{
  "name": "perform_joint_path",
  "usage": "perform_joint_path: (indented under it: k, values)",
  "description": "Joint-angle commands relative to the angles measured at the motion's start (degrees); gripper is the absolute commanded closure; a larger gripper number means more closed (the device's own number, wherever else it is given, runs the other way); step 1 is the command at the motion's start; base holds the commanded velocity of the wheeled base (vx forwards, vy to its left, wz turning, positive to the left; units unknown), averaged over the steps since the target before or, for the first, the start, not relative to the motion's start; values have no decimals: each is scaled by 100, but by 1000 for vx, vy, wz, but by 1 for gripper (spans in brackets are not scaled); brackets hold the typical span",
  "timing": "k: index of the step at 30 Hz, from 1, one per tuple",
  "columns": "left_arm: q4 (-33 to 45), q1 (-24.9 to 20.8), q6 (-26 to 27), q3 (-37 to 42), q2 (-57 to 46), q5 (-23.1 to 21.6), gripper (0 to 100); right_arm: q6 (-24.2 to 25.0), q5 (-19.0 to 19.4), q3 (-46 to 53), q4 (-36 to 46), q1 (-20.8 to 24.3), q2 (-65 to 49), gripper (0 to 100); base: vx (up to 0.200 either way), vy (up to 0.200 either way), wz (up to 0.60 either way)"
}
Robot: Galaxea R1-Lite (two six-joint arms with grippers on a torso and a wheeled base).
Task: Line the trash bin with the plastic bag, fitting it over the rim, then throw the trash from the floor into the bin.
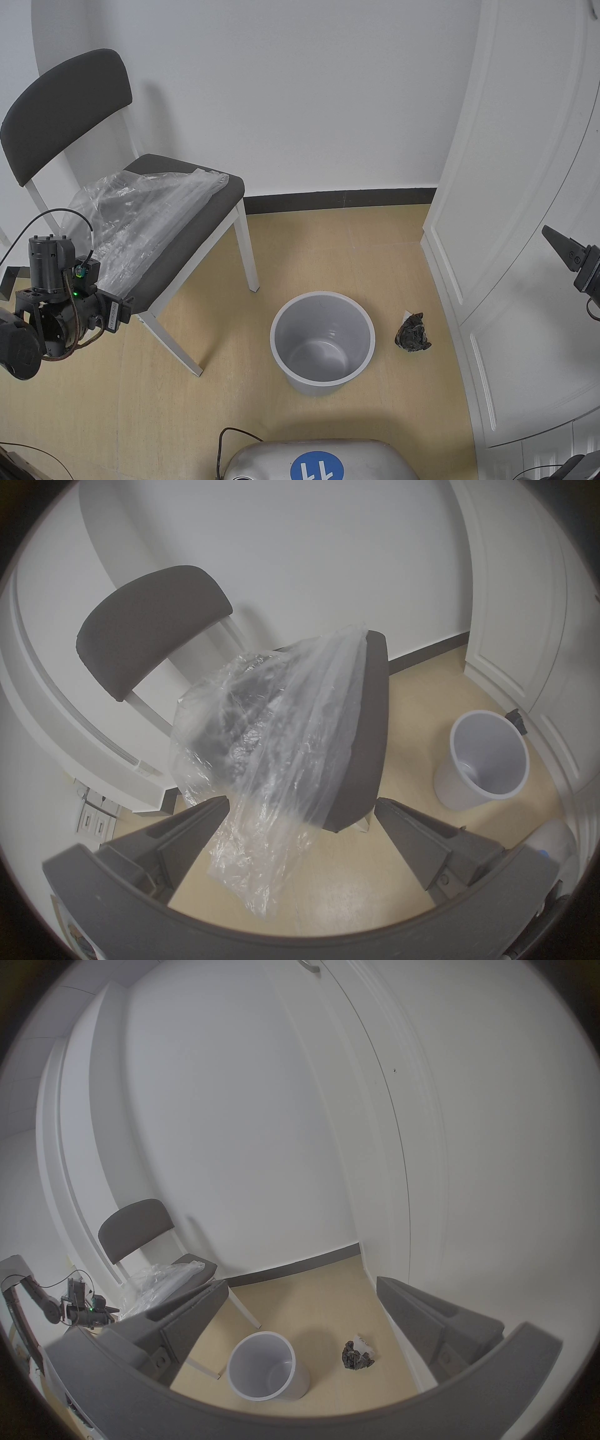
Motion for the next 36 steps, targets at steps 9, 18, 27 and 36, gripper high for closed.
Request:
perform_joint_path:
  k: [9, 18, 27, 36]
  values:
    - [-53, 88, -8, -724, 558, 60, 0, 2, 2, -15, -1, 1, 13, 0, 0, 0, 0]
    - [-62, 115, -43, -1198, 1218, 227, 0, 11, 2, -24, -1, -25, 13, 0, 0, 0, 0]
    - [-457, 264, -34, -1356, 1552, 359, 0, 19, 2, -33, -1, -52, 13, 0, 0, 0, 0]
    - [-466, 413, -43, -1409, 1455, 359, 0, 19, 2, -33, -1, -52, 13, 0, 0, 0, 0]
